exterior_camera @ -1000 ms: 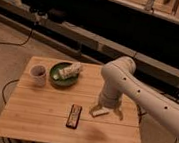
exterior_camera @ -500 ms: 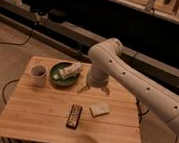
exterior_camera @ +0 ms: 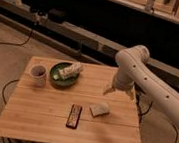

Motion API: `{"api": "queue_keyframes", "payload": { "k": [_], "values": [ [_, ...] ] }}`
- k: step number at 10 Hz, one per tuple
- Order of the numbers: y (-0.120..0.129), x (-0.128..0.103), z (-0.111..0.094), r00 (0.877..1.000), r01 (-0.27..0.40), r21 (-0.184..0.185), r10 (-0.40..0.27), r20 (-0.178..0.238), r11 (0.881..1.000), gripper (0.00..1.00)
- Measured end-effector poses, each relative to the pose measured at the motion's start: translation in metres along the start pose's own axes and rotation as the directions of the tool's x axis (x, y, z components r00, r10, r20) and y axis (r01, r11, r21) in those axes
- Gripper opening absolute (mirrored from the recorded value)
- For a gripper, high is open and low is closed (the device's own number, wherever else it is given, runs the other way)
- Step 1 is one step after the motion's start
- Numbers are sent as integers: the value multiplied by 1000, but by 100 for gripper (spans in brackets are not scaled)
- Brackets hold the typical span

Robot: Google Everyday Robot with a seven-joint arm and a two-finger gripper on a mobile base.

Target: Move the arm in a circular motion

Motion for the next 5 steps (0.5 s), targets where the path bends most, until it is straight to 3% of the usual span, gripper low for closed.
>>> {"api": "queue_keyframes", "payload": {
  "k": [1,3,5],
  "values": [
    [19,-16,10,999,-43,-21,43,31,999,80],
    [26,-47,20,994,-74,-41,77,75,996,80],
    [2,-82,19,992,-57,-34,61,110,998,80]
  ]
}}
